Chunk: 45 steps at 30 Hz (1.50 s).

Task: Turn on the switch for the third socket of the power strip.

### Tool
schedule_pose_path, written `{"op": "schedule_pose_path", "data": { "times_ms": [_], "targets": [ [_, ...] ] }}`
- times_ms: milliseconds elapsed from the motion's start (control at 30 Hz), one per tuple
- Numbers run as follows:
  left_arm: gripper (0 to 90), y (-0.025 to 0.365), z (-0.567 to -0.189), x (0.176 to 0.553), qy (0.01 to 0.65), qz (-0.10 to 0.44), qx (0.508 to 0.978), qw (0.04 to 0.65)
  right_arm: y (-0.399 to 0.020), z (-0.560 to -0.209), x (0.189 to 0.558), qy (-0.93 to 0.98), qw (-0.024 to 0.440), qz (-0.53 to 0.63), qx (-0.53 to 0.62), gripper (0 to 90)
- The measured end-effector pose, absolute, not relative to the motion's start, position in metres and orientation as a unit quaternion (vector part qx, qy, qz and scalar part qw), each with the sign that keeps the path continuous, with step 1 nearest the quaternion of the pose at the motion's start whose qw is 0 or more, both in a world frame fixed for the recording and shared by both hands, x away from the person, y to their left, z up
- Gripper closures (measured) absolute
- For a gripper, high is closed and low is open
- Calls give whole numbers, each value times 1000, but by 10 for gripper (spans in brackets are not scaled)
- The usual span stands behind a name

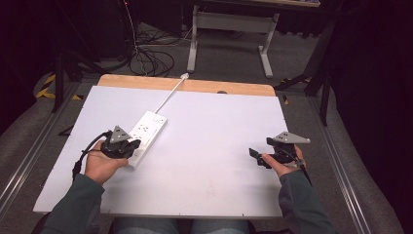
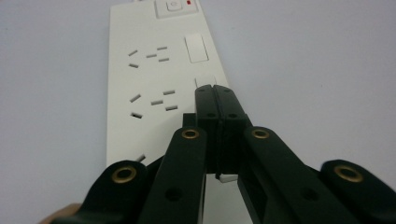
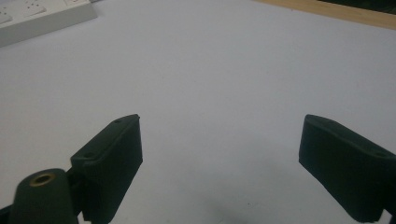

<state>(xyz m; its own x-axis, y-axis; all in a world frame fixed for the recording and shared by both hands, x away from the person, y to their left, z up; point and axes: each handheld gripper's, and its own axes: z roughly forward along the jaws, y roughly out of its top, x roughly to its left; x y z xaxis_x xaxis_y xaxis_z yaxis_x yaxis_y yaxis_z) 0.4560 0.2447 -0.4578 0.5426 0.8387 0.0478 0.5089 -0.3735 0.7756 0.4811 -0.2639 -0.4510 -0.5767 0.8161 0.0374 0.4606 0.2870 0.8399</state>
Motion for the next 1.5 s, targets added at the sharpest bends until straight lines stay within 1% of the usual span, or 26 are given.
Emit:
{"op": "schedule_pose_path", "data": {
  "times_ms": [167, 300, 433, 1500],
  "targets": [
    [899, 250, -451, 452, 429, 242, 778, 390, -264, -451, 481, 776, 206, 433, 411, 137],
    [900, 256, -446, 451, 434, 271, 756, 408, -263, -451, 481, 775, 205, 432, 412, 138],
    [900, 258, -444, 450, 437, 280, 745, 419, -264, -451, 482, 776, 205, 432, 411, 137],
    [900, 275, -421, 416, 434, 313, 694, 483, -264, -451, 482, 776, 204, 433, 412, 138]
  ]
}}
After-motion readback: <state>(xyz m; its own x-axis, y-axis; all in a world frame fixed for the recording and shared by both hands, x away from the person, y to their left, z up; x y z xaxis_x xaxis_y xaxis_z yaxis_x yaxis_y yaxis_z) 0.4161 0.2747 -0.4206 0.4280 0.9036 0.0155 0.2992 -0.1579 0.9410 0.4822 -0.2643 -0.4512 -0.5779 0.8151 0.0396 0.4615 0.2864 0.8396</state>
